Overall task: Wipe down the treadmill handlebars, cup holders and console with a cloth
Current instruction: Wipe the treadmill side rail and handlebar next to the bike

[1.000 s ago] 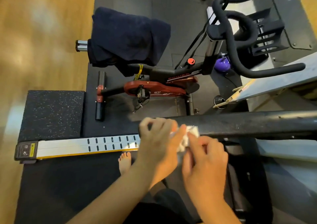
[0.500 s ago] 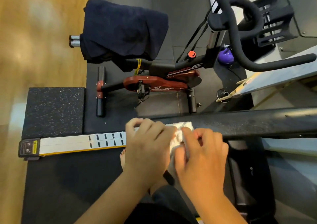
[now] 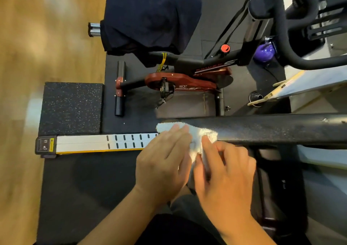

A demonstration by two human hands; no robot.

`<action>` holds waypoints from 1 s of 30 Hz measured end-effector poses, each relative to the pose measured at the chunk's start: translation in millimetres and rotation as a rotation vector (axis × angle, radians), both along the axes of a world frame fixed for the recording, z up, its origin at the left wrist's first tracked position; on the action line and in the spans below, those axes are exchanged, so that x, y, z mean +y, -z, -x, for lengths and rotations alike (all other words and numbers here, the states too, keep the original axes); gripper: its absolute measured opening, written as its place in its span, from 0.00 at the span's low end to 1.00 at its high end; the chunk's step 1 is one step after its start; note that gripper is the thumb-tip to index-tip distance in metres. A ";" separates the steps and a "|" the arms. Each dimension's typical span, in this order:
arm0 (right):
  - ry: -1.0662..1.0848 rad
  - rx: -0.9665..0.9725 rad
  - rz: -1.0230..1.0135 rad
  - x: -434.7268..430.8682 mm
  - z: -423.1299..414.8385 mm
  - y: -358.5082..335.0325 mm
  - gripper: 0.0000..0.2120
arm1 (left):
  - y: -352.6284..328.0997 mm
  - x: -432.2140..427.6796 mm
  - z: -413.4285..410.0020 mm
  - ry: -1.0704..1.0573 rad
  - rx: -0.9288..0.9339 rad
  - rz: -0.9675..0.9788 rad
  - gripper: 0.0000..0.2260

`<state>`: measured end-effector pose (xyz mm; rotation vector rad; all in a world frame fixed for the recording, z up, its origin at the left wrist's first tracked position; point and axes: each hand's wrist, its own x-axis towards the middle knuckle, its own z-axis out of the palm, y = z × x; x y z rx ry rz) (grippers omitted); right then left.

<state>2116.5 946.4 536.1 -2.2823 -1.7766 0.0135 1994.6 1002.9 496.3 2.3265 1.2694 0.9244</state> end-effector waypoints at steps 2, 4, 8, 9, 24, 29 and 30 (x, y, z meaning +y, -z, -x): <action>-0.027 0.023 -0.006 8.5 6.9 1.7 0.18 | 8.6 5.3 0.9 -0.035 0.003 0.070 0.14; -0.020 0.043 -0.013 33.9 14.4 1.8 0.15 | 13.3 21.4 -3.9 -0.117 -0.098 0.340 0.17; 0.008 -0.028 0.008 71.9 23.9 8.1 0.13 | 25.6 43.5 -4.7 -0.190 -0.300 0.673 0.15; 0.011 -0.012 -0.006 67.9 23.4 8.3 0.12 | 23.8 36.8 -5.0 -0.185 -0.359 0.703 0.15; 0.103 -0.059 0.176 89.1 4.8 0.2 0.14 | 12.7 81.7 -22.0 0.095 0.063 0.819 0.16; 0.029 -0.001 0.027 30.4 12.6 -8.0 0.09 | 20.6 39.3 5.9 0.190 -0.306 0.684 0.17; 0.021 -0.012 0.026 26.4 12.5 -8.1 0.09 | 22.4 38.7 7.2 0.203 -0.295 0.667 0.17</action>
